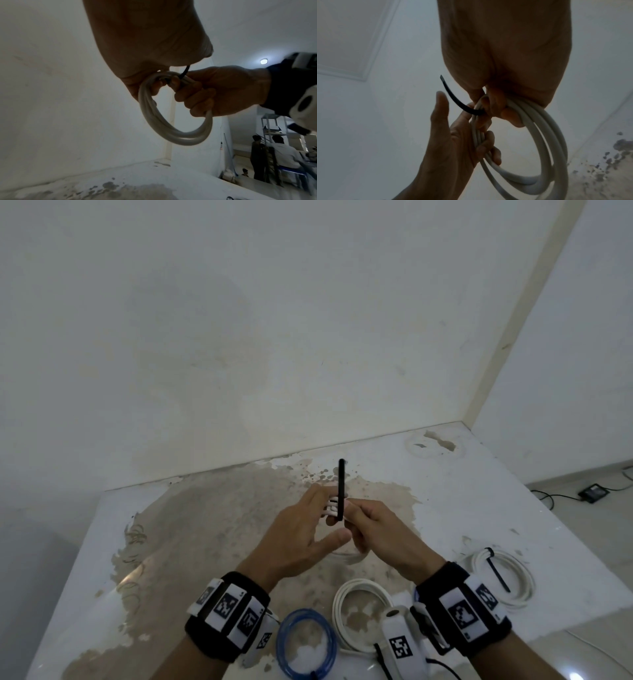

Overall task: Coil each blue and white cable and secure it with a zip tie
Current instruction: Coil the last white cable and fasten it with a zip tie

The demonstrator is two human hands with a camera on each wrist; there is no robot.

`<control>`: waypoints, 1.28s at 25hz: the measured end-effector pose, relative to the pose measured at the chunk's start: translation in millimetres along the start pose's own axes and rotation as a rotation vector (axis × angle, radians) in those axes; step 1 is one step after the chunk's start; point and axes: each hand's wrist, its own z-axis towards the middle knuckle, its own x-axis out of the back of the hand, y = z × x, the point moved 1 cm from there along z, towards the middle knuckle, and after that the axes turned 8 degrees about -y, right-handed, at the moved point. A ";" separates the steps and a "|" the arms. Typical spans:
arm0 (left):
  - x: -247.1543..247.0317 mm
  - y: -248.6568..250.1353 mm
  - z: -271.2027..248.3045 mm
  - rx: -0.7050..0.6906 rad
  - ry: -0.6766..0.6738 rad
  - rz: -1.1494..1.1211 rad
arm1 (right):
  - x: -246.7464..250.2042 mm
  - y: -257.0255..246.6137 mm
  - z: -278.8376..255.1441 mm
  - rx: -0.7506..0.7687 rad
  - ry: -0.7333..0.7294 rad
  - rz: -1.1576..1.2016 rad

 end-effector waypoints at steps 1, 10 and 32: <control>-2.9 2.6 1.5 0.008 0.049 -0.030 | -0.3 -0.8 -0.3 0.003 0.010 -0.010; -19.2 1.9 -3.6 0.086 0.273 -0.294 | -9.9 -2.9 -0.5 -0.028 0.083 0.021; -4.6 19.1 -14.7 0.149 0.386 -0.400 | -18.5 -9.8 -5.2 0.292 0.187 0.054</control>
